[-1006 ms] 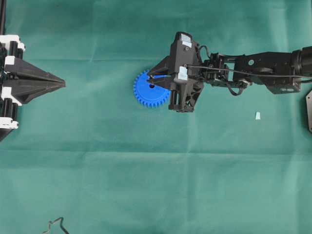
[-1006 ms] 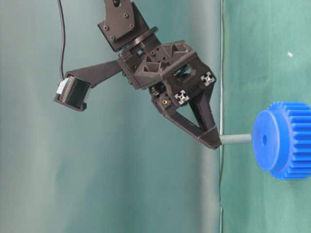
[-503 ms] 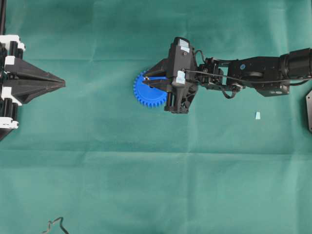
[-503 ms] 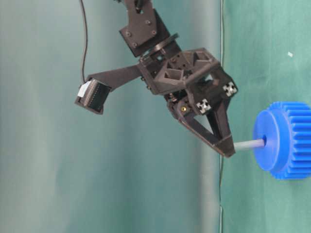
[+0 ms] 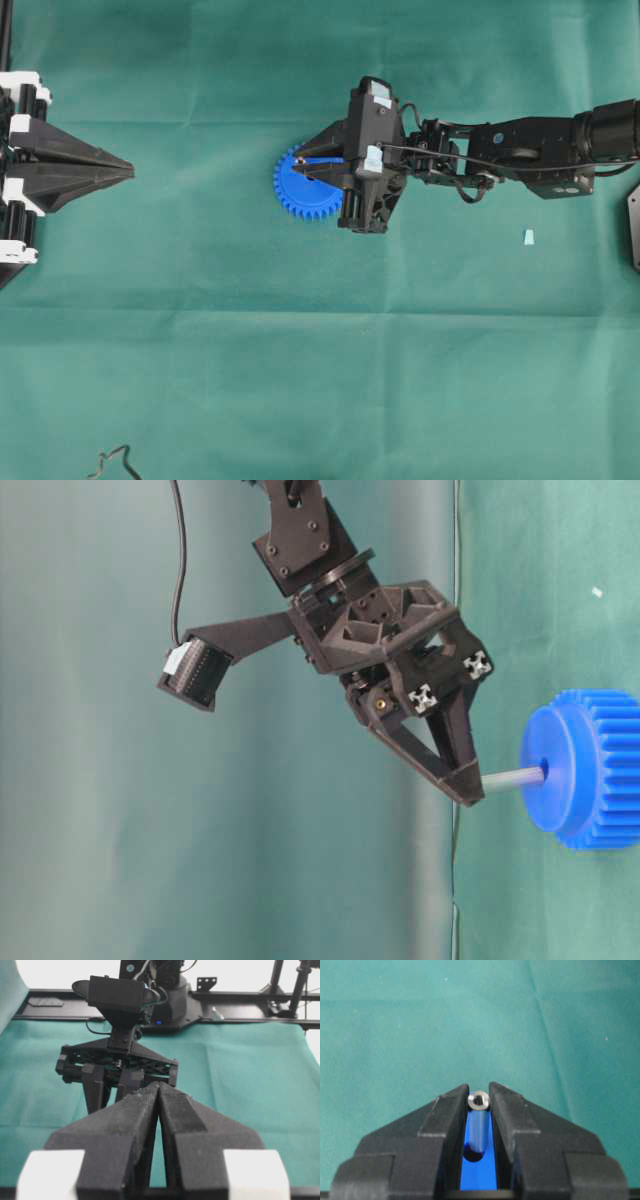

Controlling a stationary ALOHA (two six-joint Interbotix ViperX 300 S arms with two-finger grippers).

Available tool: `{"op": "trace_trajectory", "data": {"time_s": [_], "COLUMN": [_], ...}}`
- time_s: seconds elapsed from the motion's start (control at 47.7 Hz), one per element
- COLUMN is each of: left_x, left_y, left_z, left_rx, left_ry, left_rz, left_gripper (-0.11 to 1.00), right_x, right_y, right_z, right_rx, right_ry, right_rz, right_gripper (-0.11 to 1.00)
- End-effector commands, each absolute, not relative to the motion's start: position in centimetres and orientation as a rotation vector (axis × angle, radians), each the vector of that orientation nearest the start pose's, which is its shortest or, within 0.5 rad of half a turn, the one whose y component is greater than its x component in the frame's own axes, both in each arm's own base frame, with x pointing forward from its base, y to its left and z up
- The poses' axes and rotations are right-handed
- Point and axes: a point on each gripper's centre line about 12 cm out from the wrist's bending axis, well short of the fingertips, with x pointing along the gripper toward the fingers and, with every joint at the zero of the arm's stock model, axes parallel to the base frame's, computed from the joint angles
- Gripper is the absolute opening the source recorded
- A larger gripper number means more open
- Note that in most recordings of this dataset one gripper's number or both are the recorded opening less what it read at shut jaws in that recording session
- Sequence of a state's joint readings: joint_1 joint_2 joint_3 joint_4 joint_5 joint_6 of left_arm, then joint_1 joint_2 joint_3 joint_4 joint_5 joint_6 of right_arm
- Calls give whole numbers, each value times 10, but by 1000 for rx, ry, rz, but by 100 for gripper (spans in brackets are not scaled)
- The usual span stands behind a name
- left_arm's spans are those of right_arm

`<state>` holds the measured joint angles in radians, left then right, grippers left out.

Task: Insert the shaft into the center hole of the gear.

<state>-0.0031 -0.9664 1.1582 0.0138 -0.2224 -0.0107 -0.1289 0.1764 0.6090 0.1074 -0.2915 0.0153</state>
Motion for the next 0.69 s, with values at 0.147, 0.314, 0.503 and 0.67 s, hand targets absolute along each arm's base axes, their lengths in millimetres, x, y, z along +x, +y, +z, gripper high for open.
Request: {"op": "trace_trajectory", "data": {"time_s": [0.147,0.314,0.503,0.67], "left_x": [202,202,202,202], "left_y": [-1,-1,-1,-1], "left_z": [304,304,304,303], "left_rx": [6,4,6,4], "left_ry": [-57,-57,-57,-55], "left_rz": [-5,-6,-5,-5], "left_gripper": [0,0,0,0], "right_x": [420,420,420,420], "right_y": [-58,-58,-58,-55], "right_z": [165,171,181,182], "right_rx": [137,135,133,132], "right_ry": [397,375,351,350], "right_rz": [-186,-186,-183,-177], "right_gripper": [16,16,16,16]}}
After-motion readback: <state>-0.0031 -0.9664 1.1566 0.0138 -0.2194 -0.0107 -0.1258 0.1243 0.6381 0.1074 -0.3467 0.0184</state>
